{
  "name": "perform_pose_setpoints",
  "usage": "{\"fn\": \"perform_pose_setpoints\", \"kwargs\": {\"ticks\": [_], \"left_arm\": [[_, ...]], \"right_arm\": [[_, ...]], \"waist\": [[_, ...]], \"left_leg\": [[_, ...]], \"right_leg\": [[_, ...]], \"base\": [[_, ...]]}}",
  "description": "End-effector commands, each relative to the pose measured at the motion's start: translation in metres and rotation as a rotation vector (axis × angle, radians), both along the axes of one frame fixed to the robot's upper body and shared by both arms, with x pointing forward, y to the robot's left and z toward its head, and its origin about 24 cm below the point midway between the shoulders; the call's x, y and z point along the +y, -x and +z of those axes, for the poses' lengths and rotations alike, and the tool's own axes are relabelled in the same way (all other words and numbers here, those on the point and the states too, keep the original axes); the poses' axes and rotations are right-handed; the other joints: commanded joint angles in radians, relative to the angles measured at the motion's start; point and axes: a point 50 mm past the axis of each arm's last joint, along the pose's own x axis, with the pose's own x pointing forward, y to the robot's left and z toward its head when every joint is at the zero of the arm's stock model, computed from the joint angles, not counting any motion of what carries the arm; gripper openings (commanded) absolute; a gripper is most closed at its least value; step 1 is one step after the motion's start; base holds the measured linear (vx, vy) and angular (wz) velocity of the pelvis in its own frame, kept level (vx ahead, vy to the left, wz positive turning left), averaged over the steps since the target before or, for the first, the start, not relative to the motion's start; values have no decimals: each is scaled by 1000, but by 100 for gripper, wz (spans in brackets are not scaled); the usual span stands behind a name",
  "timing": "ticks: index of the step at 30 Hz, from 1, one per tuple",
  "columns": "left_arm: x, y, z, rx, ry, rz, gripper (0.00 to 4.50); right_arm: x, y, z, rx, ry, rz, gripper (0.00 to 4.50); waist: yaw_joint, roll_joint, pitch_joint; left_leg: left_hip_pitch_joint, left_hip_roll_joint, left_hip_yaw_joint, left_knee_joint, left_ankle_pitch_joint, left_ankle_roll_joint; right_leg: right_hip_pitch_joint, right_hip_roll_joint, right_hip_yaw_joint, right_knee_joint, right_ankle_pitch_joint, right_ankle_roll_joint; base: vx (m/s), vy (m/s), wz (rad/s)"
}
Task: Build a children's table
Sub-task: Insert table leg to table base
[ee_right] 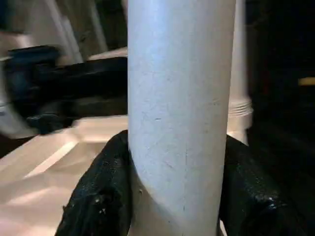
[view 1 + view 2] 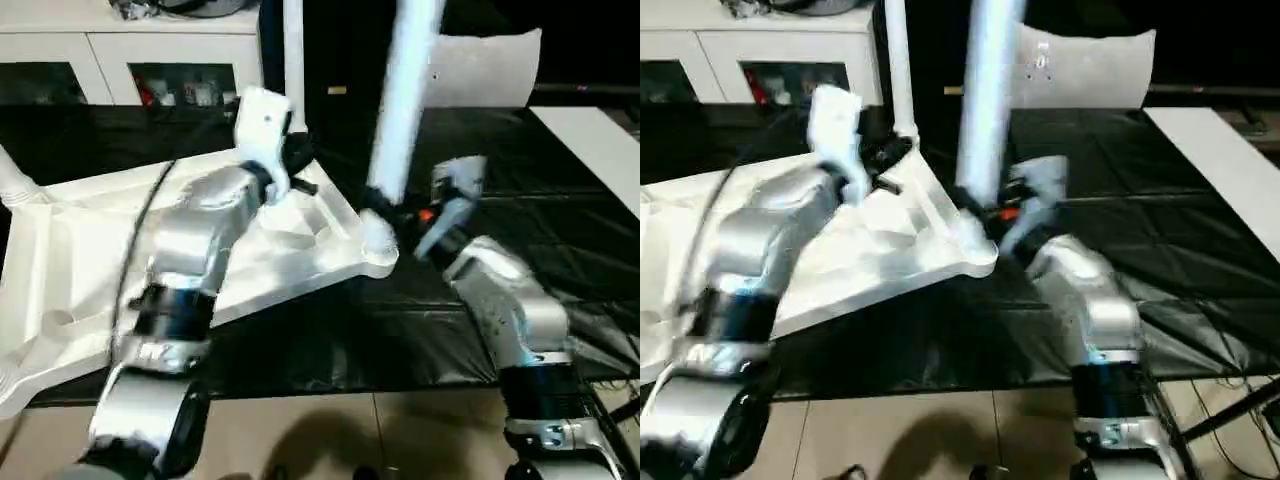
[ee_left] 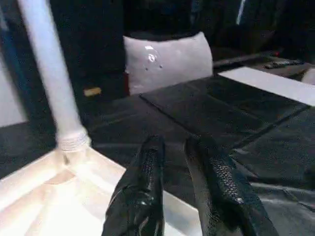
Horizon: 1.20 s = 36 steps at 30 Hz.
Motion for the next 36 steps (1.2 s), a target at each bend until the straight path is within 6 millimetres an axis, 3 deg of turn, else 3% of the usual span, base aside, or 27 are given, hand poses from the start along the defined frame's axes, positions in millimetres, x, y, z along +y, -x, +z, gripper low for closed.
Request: {"fn": "perform_pose_setpoints", "kwargs": {"ticks": [1,3,4,5,11,13,17,18,26,29,34,36], "left_arm": [[-6,-2,3,-19,-29,-25,101],[-17,0,10,-44,-42,-89,101],[-20,2,12,-45,-29,-115,101],[-22,4,16,-54,-19,-144,101],[-36,20,32,-130,2,-277,101],[-42,24,36,-178,-21,-311,101],[-47,28,36,-194,-33,-327,101],[-50,32,37,-199,-35,-348,101],[-57,38,34,-196,-46,-386,101],[-49,35,29,-190,-62,-357,104],[-6,22,5,-116,-97,-200,104],[6,19,-6,-79,-119,-172,138]], "right_arm": [[6,3,4,-31,34,44,188],[11,3,-2,-9,63,49,188],[11,2,-4,-8,80,43,188],[11,1,-5,-4,88,40,188],[10,-2,-8,21,105,21,188],[11,-4,-8,22,129,12,188],[10,-9,-10,24,159,-20,188],[9,-10,-11,20,172,-27,188],[15,-13,-8,6,183,-26,188],[15,-14,-4,-12,173,-29,188],[-7,-20,3,-55,143,-139,187],[-15,-21,3,-47,131,-148,187]], "waist": [[14,-6,-94],[19,12,-91],[23,5,-90],[30,10,-88],[35,8,-82],[35,2,-81],[32,3,-81],[31,0,-81],[27,3,-83],[27,7,-83],[22,8,-84],[19,8,-84]], "left_leg": [[-22,14,10,-57,111,123],[-19,16,10,-57,104,122],[-17,19,12,-58,84,113],[-14,22,12,-61,60,98],[-10,20,16,-68,-30,61],[-10,19,16,-70,-35,58],[-13,16,17,-69,-49,51],[-15,15,17,-69,-50,52],[-16,16,16,-68,-35,58],[-15,16,16,-67,-38,59],[-14,14,17,-68,-40,52],[-12,13,18,-68,-47,52]], "right_leg": [[88,-71,61,-37,-216,-75],[81,-70,60,-40,-220,-83],[82,-71,60,-45,-240,-84],[82,-74,61,-48,-263,-87],[82,-72,58,-62,-344,-61],[83,-71,56,-65,-360,-46],[84,-71,53,-70,-390,-27],[84,-70,51,-70,-396,-21],[82,-66,50,-68,-374,-13],[81,-66,51,-67,-366,-17],[81,-64,51,-66,-363,-12],[80,-62,51,-68,-369,-4]], "base": [[0,0,0],[0,0,0],[0,0,0],[0,0,0],[0,0,0],[0,0,0],[0,0,0],[0,0,0],[0,0,0],[0,0,0],[0,0,0],[0,0,0]]}}
